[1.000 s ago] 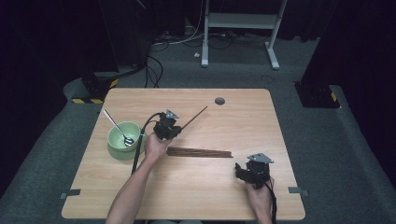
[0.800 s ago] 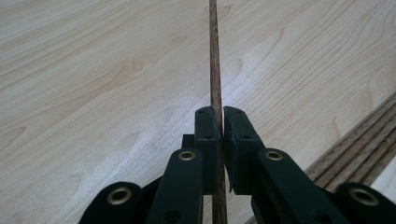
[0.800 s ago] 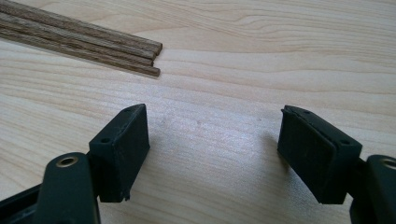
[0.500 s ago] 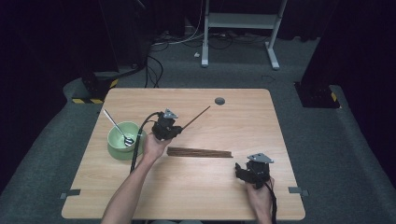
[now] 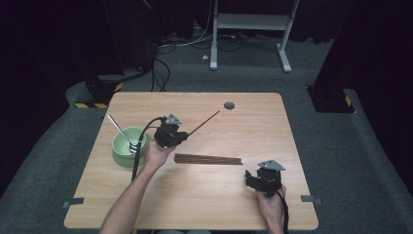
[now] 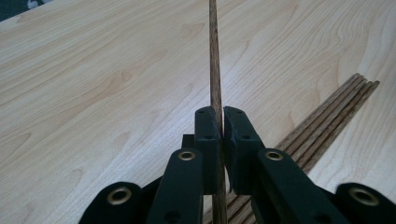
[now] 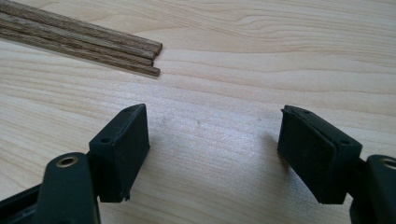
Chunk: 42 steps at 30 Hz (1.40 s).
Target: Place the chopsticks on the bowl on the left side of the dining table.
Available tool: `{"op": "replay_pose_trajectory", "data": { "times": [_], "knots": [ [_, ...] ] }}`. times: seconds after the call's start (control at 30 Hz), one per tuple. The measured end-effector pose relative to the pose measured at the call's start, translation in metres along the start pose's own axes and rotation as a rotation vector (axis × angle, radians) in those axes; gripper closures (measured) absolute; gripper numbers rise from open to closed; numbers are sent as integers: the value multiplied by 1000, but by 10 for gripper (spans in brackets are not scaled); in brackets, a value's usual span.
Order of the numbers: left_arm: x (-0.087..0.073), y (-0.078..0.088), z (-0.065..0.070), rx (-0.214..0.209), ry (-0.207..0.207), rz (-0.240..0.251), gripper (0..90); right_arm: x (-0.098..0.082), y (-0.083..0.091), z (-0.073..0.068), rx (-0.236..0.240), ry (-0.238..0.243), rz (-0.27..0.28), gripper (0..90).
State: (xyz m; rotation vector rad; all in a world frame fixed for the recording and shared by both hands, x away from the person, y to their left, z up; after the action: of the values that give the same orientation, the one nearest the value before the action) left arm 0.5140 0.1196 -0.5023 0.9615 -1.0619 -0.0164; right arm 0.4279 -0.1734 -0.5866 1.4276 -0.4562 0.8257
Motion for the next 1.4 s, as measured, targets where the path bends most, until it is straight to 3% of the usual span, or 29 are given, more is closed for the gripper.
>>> {"op": "replay_pose_trajectory", "data": {
  "times": [0.47, 0.77, 1.4],
  "knots": [
    [-4, 18, 2, -13, -6, 12, 842, 0, 0, 0, 0, 0, 0, 243],
    [-17, 33, -3, -15, 15, 24, 842, 0, 0, 0, 0, -1, 0, 243],
    [-37, 63, -13, 29, 31, 33, 842, 0, 0, 0, 0, 0, 0, 243]
  ]
}}
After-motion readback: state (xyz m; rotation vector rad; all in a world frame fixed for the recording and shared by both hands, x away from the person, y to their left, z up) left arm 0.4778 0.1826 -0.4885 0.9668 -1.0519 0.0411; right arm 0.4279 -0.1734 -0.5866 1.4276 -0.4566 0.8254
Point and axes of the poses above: each handheld gripper's, and its own axes: y roughly backward along the jaws, x roughly out of its top, z roughly to its right, the point moved 9 cm from there along -y, roughly forward along the jaws, and after that the axes turned 9 degrees about -x, right-handed, at the moved point
